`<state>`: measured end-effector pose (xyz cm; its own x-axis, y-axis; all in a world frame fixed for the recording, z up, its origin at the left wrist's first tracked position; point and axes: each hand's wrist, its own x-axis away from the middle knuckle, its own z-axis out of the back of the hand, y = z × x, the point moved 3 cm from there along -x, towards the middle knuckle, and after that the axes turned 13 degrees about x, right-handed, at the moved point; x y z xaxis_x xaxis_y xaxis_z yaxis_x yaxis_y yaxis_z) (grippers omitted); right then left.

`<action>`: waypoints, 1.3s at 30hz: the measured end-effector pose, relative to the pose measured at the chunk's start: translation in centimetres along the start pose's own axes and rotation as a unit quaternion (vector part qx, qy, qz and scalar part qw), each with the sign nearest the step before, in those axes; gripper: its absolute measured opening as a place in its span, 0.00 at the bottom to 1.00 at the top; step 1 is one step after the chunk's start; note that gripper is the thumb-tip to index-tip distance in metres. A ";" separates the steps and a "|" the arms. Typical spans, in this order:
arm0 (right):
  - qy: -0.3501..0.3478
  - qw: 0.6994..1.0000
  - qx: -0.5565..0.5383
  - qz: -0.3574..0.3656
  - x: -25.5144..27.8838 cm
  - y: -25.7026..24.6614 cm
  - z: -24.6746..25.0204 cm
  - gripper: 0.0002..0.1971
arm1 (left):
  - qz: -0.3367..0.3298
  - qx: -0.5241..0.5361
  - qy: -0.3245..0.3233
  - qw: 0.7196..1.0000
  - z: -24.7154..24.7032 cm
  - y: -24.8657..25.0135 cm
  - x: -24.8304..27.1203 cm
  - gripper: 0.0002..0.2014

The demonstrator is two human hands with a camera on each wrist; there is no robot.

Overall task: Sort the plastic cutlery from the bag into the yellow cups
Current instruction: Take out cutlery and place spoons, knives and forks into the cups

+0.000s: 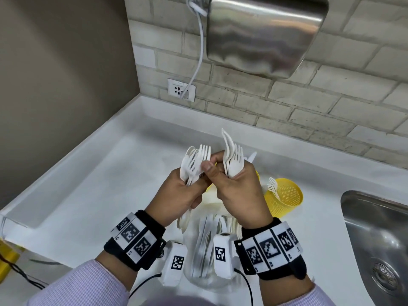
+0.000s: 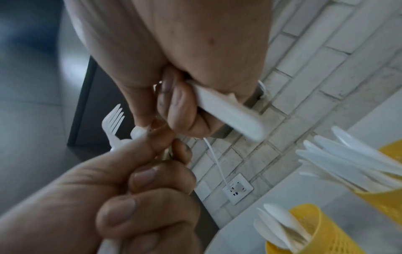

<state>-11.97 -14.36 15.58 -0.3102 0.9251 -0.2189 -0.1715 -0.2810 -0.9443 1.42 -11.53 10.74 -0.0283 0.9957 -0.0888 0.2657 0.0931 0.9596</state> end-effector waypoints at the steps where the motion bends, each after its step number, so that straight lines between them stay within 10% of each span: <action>1: 0.004 1.000 -0.027 -0.004 -0.1 -0.2 0.1 0.06 | 0.000 -0.001 0.001 1.000 0.1 -0.1 0.0 0.16; 13: 0.086 0.972 -0.177 -0.130 -1.0 0.7 0.4 0.17 | -0.008 0.055 0.001 0.998 -0.4 -0.2 -0.1 0.29; 18: 0.113 0.951 -0.215 -0.190 -1.1 0.7 0.2 0.20 | -0.064 -0.046 0.039 0.996 -0.7 0.7 0.3 0.10; 25: 0.154 0.914 -0.297 -0.228 -1.6 1.3 0.5 0.14 | -0.063 -0.066 0.024 0.996 -0.9 0.7 0.4 0.17; 31: 0.200 0.882 -0.396 -0.159 -1.9 0.1 4.0 0.10 | -0.061 -0.042 0.031 0.997 -0.7 1.0 0.7 0.18; 39: 0.163 0.971 -0.164 0.059 0.1 -5.3 4.1 0.09 | -0.047 0.004 0.033 0.998 -1.0 1.3 0.3 0.26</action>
<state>-14.89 -13.79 21.58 0.0123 0.9380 -0.3464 0.1717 -0.3433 -0.9234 0.75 -11.07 12.20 -0.1174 0.9801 -0.1603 0.2658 0.1865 0.9458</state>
